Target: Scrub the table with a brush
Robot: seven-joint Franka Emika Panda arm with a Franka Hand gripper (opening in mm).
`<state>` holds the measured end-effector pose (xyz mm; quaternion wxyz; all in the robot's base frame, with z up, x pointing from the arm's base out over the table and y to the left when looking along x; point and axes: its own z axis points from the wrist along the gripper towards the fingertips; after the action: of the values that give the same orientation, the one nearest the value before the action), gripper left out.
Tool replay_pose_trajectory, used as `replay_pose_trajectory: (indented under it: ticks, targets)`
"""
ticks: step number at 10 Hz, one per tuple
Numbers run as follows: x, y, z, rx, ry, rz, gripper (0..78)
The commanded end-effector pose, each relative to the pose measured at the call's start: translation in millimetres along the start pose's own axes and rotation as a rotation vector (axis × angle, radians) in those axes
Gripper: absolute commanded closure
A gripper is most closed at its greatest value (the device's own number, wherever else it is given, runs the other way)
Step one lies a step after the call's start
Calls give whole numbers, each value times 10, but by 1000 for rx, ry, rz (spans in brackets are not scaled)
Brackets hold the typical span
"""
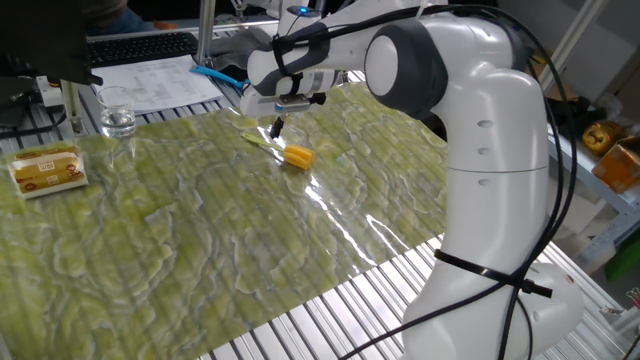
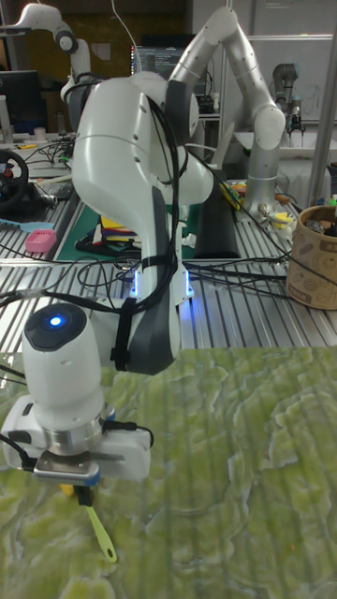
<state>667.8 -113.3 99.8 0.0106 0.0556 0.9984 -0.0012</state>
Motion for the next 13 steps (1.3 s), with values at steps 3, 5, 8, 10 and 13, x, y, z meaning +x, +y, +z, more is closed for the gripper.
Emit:
replay_pose_trajectory:
  ticks: [3,5,8,10,13]
  targets:
    - [-56,-25,207,0,-16,-49,776]
    - [-56,-25,207,0,-16,-49,1]
    - [-56,-25,207,0,-16,-49,1]
    - [-56,-25,207,0,-16,-49,1]
    - [-56,-25,207,0,-16,-49,1]
